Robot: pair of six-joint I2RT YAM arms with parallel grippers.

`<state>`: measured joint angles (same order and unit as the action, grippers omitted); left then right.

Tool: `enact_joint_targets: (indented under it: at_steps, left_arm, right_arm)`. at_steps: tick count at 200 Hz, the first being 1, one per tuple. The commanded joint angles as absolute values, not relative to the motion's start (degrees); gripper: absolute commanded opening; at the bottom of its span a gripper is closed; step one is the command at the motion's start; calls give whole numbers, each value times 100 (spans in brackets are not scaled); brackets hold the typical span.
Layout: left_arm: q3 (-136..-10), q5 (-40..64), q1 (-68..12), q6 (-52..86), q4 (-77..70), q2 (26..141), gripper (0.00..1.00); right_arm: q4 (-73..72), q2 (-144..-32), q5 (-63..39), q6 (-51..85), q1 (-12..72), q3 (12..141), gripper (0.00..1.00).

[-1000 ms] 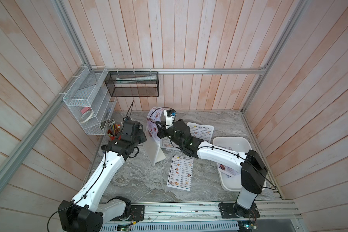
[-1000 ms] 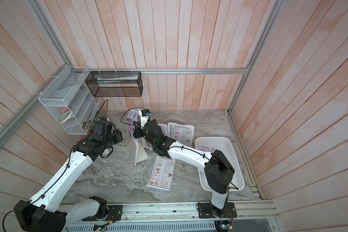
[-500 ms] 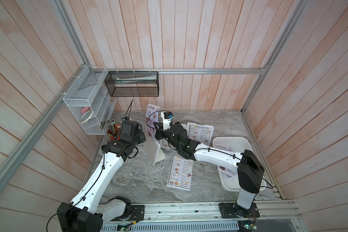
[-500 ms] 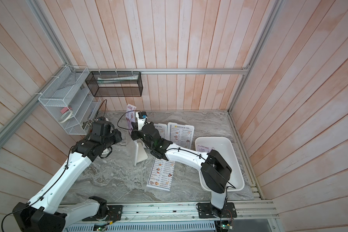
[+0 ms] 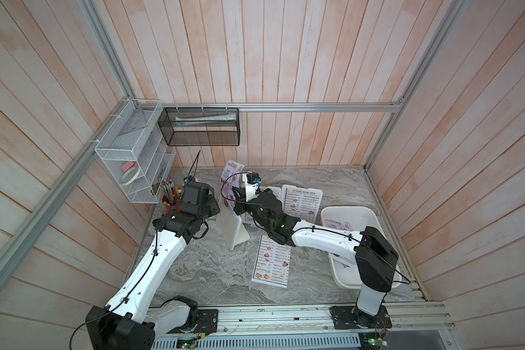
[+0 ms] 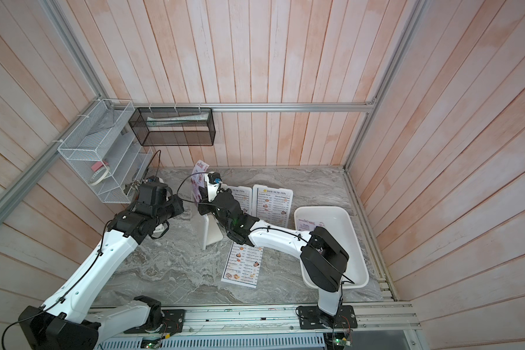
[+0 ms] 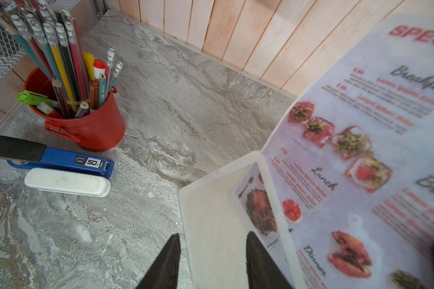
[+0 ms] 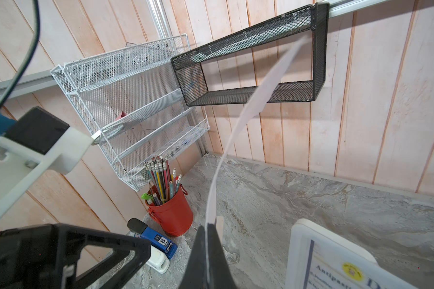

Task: Replace the menus in the menu holders
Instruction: Insert the menu into the menu holder.

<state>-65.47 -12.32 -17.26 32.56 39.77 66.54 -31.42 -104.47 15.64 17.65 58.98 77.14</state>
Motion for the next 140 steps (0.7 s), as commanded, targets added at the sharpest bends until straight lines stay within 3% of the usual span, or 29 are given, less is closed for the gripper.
enact_joint_targets:
  at_steps: [1,140]
  left_arm:
    - [-6655,-1266,-1694,3189,4031,6537,45]
    - [-6610,-1250,-1696,3189,4041,6486,45]
  right_arm:
    - [-3462,-10453,1715,1670,5963,7570,0]
    - [-4380,-10367,1872,1648,6082,7022,0]
